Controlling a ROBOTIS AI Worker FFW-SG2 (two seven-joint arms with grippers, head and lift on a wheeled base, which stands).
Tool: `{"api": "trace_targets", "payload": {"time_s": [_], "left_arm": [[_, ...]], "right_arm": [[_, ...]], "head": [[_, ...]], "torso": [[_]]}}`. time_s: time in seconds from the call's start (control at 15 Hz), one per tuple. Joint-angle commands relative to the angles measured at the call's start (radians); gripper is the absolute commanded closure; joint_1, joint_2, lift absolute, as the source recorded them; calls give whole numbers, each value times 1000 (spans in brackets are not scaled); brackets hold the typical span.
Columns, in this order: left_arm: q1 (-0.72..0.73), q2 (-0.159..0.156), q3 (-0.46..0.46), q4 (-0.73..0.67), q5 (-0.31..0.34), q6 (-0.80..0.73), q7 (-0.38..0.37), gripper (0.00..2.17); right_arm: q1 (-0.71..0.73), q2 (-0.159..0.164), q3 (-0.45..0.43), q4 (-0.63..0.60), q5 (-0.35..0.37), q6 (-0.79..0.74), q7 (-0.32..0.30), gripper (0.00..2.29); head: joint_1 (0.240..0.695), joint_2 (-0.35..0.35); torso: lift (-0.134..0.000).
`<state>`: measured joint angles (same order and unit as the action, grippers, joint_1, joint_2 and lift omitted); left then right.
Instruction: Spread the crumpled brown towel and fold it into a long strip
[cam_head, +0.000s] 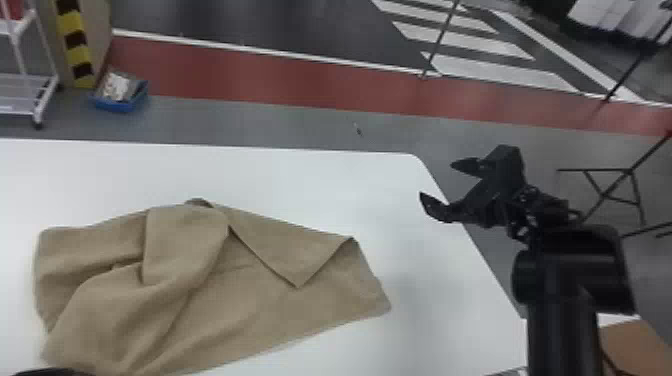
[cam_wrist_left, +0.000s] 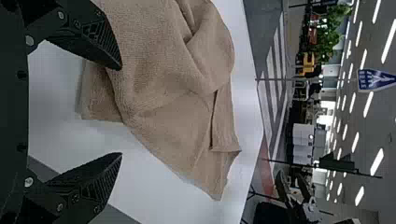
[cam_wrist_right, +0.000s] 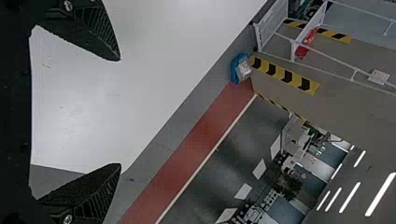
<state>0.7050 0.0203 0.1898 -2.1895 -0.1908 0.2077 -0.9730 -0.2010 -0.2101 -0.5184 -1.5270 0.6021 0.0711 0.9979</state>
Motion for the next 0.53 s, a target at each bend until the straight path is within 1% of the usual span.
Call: {"api": "trace_targets", "payload": {"time_s": [0.0, 0.2, 0.4, 0.47], "left_arm": [[8, 7, -44, 2, -45, -12, 11, 265], [2, 12, -84, 22, -78, -9, 25, 265], [-4, 15, -82, 39, -82, -3, 27, 272], [-4, 15, -82, 40, -85, 0, 25, 329]], "right_arm": [[-3, 0, -3, 8, -4, -1, -9, 66], [5, -2, -9, 11, -13, -1, -9, 63], [11, -5, -14, 13, -19, -4, -9, 66], [11, -6, -12, 14, -19, -4, -9, 63]], "head": [[695, -350], [695, -350], [695, -350], [695, -350]], "torso": [[-125], [-125], [-125], [-125]]}}
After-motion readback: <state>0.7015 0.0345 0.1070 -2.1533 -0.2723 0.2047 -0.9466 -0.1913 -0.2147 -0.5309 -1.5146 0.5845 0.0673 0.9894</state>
